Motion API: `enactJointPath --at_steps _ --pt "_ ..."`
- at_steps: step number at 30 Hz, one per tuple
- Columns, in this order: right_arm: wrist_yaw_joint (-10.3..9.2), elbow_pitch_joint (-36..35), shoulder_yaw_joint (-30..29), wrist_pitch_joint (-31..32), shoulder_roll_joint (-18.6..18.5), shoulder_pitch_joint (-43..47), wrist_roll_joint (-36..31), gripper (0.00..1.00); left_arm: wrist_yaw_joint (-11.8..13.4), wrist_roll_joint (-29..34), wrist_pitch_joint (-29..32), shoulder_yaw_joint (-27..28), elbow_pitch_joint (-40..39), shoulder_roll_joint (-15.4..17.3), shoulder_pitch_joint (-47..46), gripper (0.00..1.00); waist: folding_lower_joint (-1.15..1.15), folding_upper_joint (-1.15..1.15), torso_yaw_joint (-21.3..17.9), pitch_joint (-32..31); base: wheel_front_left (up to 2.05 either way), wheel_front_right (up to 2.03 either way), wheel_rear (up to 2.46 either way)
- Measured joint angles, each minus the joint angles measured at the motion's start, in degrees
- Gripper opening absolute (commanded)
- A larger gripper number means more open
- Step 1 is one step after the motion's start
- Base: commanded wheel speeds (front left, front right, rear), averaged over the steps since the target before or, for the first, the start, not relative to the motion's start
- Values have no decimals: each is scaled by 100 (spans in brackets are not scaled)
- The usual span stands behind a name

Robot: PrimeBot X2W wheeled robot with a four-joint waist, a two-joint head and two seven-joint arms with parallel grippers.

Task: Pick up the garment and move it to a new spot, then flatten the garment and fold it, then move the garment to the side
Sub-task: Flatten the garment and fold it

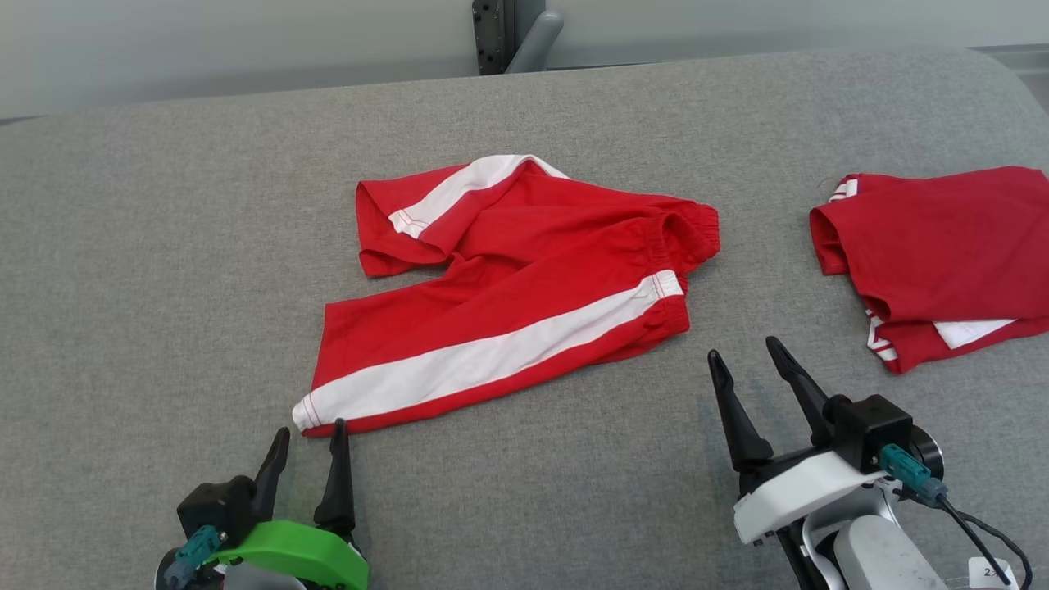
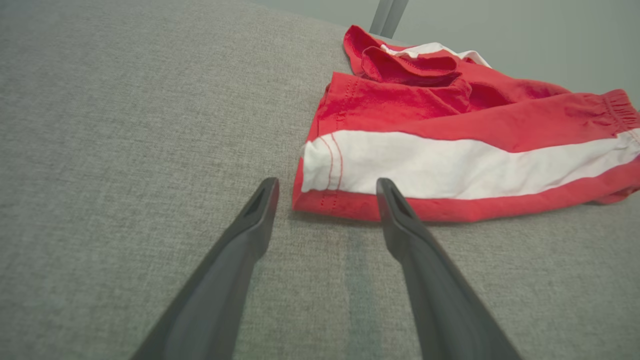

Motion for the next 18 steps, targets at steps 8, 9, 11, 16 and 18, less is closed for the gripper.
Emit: enactJointPath --at_steps 8,9,11,16,18 --pt "0 2 40 0 -5 -35 8 100 -73 -48 0 1 -66 0 -90 100 0 0 3 76 0 0 0" --pt "1 1 44 0 -7 -47 9 100 -76 -47 0 0 -73 0 -94 100 0 0 3 85 0 0 0" --pt "0 1 53 0 -10 -57 34 100 -111 -48 0 -15 -54 0 -94 100 0 0 6 105 0 0 0" --pt "0 -2 55 0 -9 -94 42 100 -122 -53 0 -42 -113 0 -104 85 0 0 9 130 0 0 0" --pt "0 -7 54 0 -9 -109 43 100 -124 -57 0 -57 -144 1 -120 45 0 0 19 138 0 0 0"
